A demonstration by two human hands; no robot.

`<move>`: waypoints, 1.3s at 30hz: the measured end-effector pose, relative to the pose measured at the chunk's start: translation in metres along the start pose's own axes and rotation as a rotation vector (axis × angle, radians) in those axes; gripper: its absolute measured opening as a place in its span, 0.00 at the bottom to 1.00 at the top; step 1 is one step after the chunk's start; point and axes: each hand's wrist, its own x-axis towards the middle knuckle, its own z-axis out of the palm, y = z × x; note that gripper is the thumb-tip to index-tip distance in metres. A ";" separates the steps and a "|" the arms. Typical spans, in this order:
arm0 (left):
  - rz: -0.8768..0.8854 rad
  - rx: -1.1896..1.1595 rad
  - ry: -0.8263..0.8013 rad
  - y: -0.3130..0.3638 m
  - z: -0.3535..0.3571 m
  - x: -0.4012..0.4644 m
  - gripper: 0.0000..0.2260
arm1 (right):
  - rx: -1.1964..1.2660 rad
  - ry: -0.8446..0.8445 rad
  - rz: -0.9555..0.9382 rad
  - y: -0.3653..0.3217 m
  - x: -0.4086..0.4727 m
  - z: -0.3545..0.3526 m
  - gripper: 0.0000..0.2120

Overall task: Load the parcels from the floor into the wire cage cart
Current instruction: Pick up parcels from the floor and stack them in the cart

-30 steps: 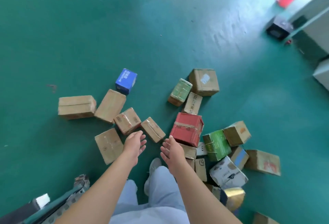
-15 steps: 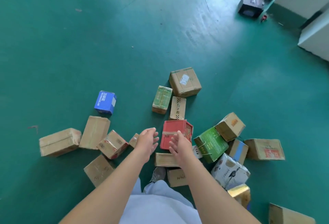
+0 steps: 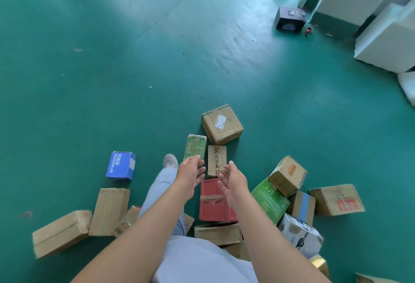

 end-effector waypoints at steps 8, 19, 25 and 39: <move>-0.121 0.100 -0.042 0.102 0.030 0.131 0.05 | -0.016 0.133 0.003 -0.077 0.102 0.086 0.15; -0.210 0.217 -0.086 0.285 0.034 0.278 0.05 | -0.102 0.200 0.077 -0.199 0.161 0.245 0.14; -0.232 0.105 -0.102 0.332 0.027 0.315 0.09 | -0.185 0.229 0.097 -0.238 0.182 0.283 0.15; -0.325 -0.181 0.060 0.336 0.036 0.418 0.10 | -0.529 0.164 0.228 -0.292 0.298 0.327 0.19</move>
